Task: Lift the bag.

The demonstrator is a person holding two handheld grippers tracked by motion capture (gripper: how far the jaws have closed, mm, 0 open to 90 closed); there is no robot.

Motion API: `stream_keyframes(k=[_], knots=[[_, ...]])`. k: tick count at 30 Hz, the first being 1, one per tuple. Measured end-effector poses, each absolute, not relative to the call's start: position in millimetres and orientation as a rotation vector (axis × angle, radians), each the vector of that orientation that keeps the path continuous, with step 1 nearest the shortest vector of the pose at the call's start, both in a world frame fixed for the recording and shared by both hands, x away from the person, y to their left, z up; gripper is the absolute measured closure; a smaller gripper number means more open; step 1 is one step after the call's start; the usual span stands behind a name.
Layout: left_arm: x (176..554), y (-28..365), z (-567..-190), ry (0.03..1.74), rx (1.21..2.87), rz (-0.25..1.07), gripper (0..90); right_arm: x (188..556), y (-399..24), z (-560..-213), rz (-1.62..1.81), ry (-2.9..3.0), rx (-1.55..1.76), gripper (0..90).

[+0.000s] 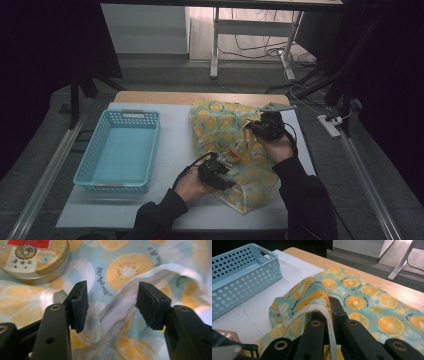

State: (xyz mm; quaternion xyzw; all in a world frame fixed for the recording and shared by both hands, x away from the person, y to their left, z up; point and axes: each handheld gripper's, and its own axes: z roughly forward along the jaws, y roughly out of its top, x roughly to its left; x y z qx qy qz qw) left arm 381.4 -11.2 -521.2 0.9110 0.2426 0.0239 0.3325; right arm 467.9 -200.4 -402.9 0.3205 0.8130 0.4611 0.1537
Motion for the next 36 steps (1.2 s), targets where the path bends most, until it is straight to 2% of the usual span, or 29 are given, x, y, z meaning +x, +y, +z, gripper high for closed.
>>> stream_keyframes(k=[1,3,6,9,16,36], knots=[[382,-12,-522,0.634,2.385,0.067,44.7,468,-200,-403,1.323,2.332,0.92,89.3],[382,-14,-523,0.634,2.399,0.114,52.8,468,-200,-403,1.321,2.333,0.921,89.3],[383,-13,-522,0.639,2.41,0.128,76.5,468,-201,-404,1.321,2.332,0.923,89.3],[381,-15,-522,0.623,2.423,0.116,89.3,468,-202,-404,1.324,2.33,0.925,89.3],[386,1,-507,0.683,2.326,0.057,90.0,468,-202,-404,1.322,2.329,0.93,89.3],[401,75,-414,0.774,2.131,0.201,90.0,470,-207,-387,1.33,2.297,0.919,89.3]])
